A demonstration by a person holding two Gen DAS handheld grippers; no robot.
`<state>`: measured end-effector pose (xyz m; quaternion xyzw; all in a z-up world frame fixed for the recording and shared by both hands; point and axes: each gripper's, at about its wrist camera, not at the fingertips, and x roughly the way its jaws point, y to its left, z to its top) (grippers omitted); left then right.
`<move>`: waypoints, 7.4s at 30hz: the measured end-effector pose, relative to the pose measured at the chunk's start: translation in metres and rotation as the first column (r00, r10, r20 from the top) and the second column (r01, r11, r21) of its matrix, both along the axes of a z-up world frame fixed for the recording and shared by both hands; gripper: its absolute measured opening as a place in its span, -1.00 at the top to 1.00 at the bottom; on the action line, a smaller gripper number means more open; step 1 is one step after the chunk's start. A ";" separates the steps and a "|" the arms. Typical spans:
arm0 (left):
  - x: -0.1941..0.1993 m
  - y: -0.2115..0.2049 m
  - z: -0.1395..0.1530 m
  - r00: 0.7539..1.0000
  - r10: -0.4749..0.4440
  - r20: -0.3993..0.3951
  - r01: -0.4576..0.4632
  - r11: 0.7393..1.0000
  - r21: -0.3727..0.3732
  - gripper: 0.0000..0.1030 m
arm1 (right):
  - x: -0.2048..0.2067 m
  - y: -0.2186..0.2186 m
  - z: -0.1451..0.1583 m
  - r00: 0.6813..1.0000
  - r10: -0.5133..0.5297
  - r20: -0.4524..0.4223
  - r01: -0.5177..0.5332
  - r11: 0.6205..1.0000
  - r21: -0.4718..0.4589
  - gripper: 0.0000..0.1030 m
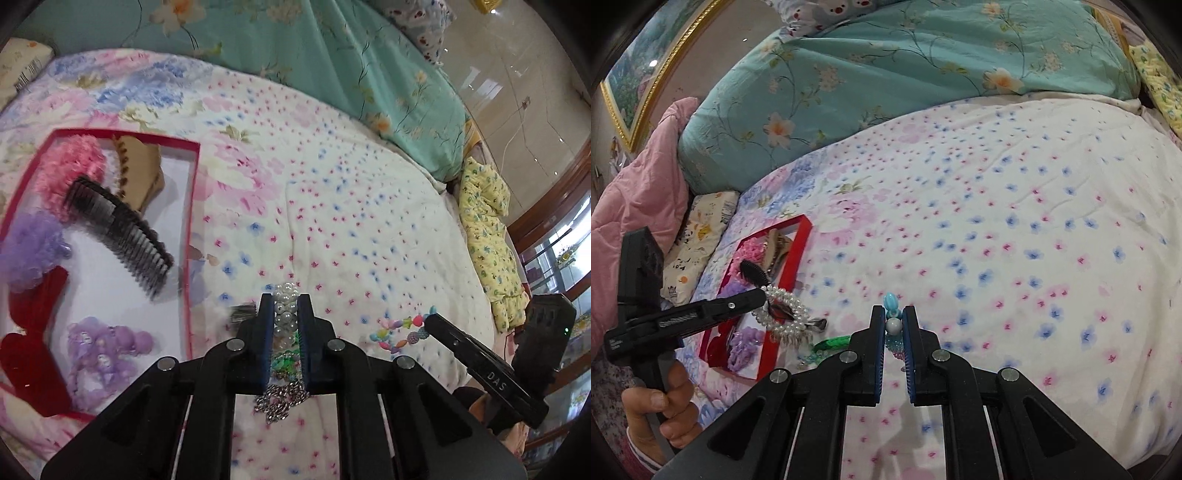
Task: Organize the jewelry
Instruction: 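Carry the pearl bracelet and bead bracelet into the box and open both tools, then grasp the chain bracelet with the left tool while the right tool grasps the green beaded bracelet, then carry the chain and green bracelets into the box and open both tools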
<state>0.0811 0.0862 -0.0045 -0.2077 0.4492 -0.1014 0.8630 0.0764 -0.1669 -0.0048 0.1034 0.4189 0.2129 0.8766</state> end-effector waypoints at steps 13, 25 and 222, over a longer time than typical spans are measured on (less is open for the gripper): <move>-0.039 0.028 0.005 0.999 0.044 0.012 -0.044 0.999 -0.032 0.81 | -0.012 0.026 0.010 0.998 0.067 0.010 -0.067 0.998 0.018 0.83; -0.078 0.079 0.029 0.986 0.151 0.073 -0.147 0.988 -0.054 0.81 | -0.021 0.082 0.023 0.981 0.191 0.026 -0.192 0.980 0.052 0.83; -0.105 0.159 -0.015 0.948 0.319 0.005 -0.318 0.946 -0.067 0.87 | -0.012 0.197 -0.017 0.936 0.342 -0.082 -0.330 0.935 0.132 0.86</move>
